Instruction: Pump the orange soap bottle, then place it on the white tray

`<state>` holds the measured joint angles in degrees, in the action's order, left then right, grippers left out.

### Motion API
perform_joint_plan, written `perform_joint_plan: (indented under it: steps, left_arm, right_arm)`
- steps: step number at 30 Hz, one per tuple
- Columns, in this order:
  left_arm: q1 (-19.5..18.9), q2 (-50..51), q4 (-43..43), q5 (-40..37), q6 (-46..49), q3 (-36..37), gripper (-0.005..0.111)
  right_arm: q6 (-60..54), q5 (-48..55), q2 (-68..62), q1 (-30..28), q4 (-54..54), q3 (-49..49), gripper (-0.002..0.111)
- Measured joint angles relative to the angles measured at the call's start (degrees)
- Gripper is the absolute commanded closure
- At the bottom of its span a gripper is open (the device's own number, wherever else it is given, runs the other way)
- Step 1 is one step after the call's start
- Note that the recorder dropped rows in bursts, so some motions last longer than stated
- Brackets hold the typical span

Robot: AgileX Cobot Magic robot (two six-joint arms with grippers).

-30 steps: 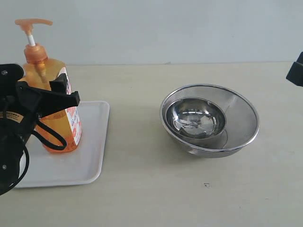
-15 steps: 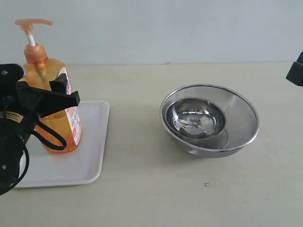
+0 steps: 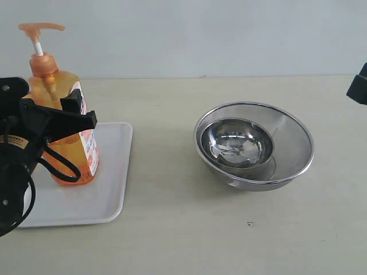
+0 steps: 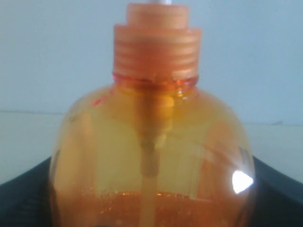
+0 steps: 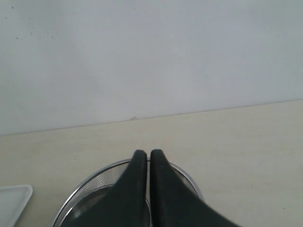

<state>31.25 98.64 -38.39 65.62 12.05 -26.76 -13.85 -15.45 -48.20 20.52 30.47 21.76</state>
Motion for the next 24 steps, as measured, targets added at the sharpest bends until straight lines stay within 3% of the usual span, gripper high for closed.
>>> perform_joint_plan:
  steps: [2,24]
  left_arm:
    - [0.0,0.0,0.0,0.0,0.5,0.0,0.027]
    - [0.0,-0.3,0.0,1.4,3.1,0.4,0.027]
  right_arm:
    - [0.0,0.0,0.0,0.0,0.0,0.0,0.108]
    - [0.0,0.0,0.0,0.0,0.0,0.0,0.108]
